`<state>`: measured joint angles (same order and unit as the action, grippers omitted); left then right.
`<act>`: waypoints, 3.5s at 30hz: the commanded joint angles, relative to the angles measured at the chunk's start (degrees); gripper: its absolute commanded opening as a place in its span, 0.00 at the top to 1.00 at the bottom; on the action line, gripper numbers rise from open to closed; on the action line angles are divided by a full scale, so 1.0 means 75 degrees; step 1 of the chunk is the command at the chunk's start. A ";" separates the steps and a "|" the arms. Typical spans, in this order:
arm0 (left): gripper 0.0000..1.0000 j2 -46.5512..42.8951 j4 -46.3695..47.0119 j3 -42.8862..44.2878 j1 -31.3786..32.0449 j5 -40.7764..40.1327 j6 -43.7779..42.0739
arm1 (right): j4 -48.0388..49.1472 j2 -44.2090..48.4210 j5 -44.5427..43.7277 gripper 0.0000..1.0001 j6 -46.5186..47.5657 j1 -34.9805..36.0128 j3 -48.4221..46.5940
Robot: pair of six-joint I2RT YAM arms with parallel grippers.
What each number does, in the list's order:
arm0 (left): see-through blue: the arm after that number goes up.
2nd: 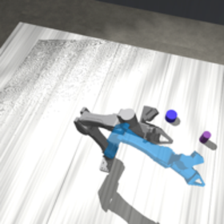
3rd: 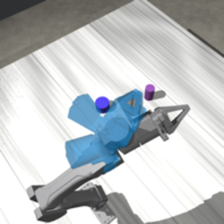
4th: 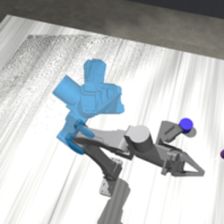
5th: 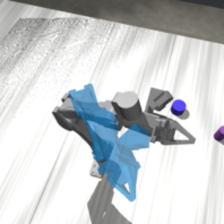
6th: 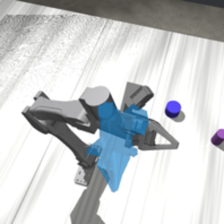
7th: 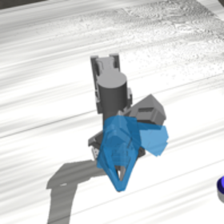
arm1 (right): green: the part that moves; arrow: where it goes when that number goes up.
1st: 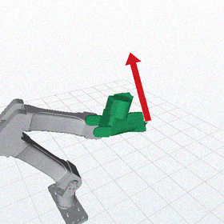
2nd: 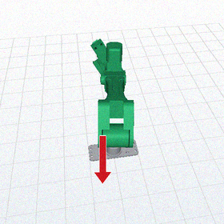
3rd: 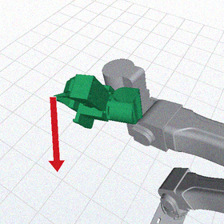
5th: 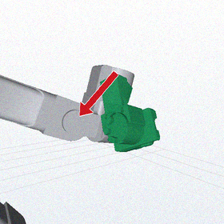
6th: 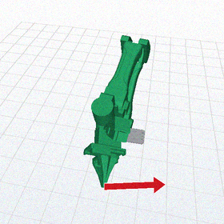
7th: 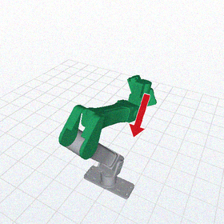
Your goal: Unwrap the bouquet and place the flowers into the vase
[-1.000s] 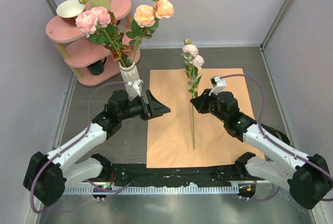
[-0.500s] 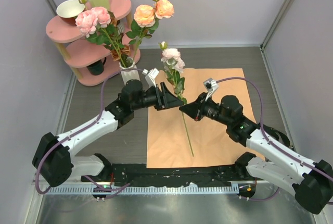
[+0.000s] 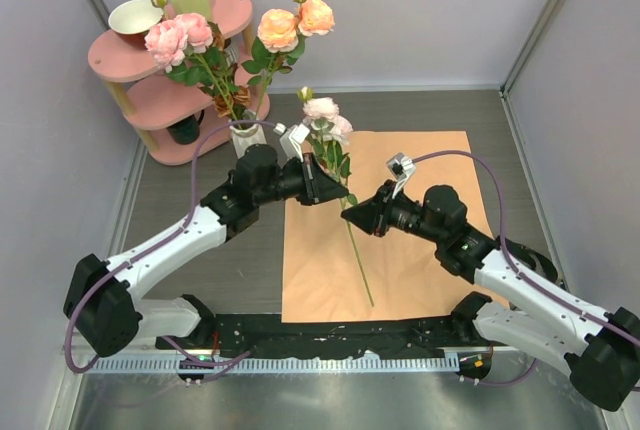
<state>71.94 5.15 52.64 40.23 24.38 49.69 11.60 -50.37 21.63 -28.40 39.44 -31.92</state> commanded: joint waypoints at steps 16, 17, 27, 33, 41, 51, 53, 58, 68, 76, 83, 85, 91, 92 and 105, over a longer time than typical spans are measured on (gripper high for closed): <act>1.00 -0.1356 -0.3593 0.4276 0.0004 -0.5778 -0.6190 | -0.2542 0.1572 -0.5170 0.25 0.0190 0.0085 -0.0818; 1.00 -0.1203 -0.3616 0.4521 -0.0055 -0.6188 -0.6320 | -0.2542 0.1490 -0.5146 0.25 0.0166 0.0085 -0.0830; 1.00 -0.0089 -0.1694 0.5753 -0.0430 -0.7738 -0.8218 | -0.2799 0.1653 -0.5157 0.27 0.0131 0.0085 -0.0841; 1.00 0.0310 -0.1296 0.5731 -0.1098 -0.7317 -0.7903 | -0.2882 0.1712 -0.5204 0.27 0.0201 0.0085 -0.0877; 1.00 0.0357 -0.0979 0.5894 -0.1262 -0.7142 -0.7809 | -0.2941 0.1747 -0.5204 0.27 0.0213 0.0085 -0.0888; 1.00 0.0486 -0.0897 0.5849 -0.1332 -0.7013 -0.7903 | -0.2964 0.1712 -0.5204 0.27 0.0178 0.0085 -0.0900; 1.00 0.0498 -0.0897 0.5720 -0.1344 -0.7013 -0.7857 | -0.2987 0.1747 -0.5204 0.27 0.0166 0.0085 -0.0912; 1.00 0.0392 -0.0769 0.5123 -0.1484 -0.7024 -0.7517 | -0.3034 0.1747 -0.5204 0.27 0.0166 0.0073 -0.0912; 1.00 0.0299 -0.0265 0.3414 -0.1579 -0.7212 -0.6672 | -0.3034 0.1595 -0.5110 0.27 0.0119 0.0085 -0.0935; 0.91 0.0473 0.0274 0.2158 -0.1579 -0.7481 -0.6134 | -0.2999 0.1501 -0.5028 0.27 0.0025 0.0085 -0.0830; 0.27 0.0311 -0.0158 0.1969 -0.1579 -0.7564 -0.5946 | -0.2999 0.1325 -0.4958 0.27 -0.0021 0.0085 -0.0806; 0.15 0.0159 -0.0299 0.1969 -0.1579 -0.7540 -0.5864 | -0.2999 0.1279 -0.4958 0.27 -0.0033 0.0085 -0.0806; 0.05 -0.0626 -0.1213 0.2285 -0.1579 -0.6862 -0.5454 | -0.2941 0.1044 -0.4864 0.27 -0.0057 0.0085 -0.0841; 0.05 -0.0720 -0.1330 0.2320 -0.1579 -0.6721 -0.5396 | -0.2929 0.0998 -0.4853 0.27 -0.0068 0.0085 -0.0841; 0.01 -0.3016 -0.3030 0.1480 -0.1579 -0.4437 -0.3474 | -0.3010 0.0400 -0.4922 0.27 -0.0256 0.0073 -0.0947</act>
<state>54.48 -14.09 67.75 28.58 -16.43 17.08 -12.10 -46.85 -13.93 -29.45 40.01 -36.23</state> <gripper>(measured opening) 0.988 0.729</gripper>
